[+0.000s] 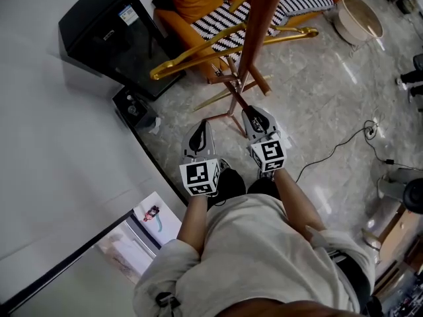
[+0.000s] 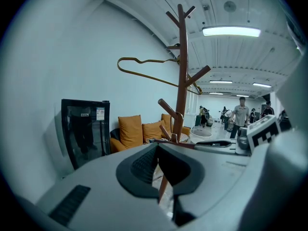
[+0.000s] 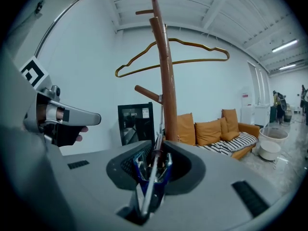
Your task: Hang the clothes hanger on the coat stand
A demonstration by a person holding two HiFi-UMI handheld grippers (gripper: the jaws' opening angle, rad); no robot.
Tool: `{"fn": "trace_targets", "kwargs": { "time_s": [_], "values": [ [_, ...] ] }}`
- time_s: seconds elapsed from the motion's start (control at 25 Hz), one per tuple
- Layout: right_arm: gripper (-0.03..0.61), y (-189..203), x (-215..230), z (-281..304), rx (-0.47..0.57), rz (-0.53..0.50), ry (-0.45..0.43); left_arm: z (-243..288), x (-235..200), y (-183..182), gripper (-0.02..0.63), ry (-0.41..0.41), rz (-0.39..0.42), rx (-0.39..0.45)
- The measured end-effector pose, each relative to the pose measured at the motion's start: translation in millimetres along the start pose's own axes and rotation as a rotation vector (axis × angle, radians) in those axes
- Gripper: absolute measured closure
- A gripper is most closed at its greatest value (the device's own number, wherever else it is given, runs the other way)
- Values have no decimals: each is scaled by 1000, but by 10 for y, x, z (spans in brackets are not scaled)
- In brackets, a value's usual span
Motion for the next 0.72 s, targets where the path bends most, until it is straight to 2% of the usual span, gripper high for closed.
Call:
{"fn": "trace_targets", "kwargs": {
  "time_s": [0.72],
  "values": [
    [454, 6, -22, -306, -54, -4, -102, -395, 305, 16, 603, -97, -13, 12]
  ]
}}
Point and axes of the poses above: the fingertips, and each gripper's own axes: z forward along the fingers, x to its right, y out of its underside, the point moved 3 cm from there along -z, backward along the fingers, and after that the axes turned 5 degrees about x, right-handed, at the moved point
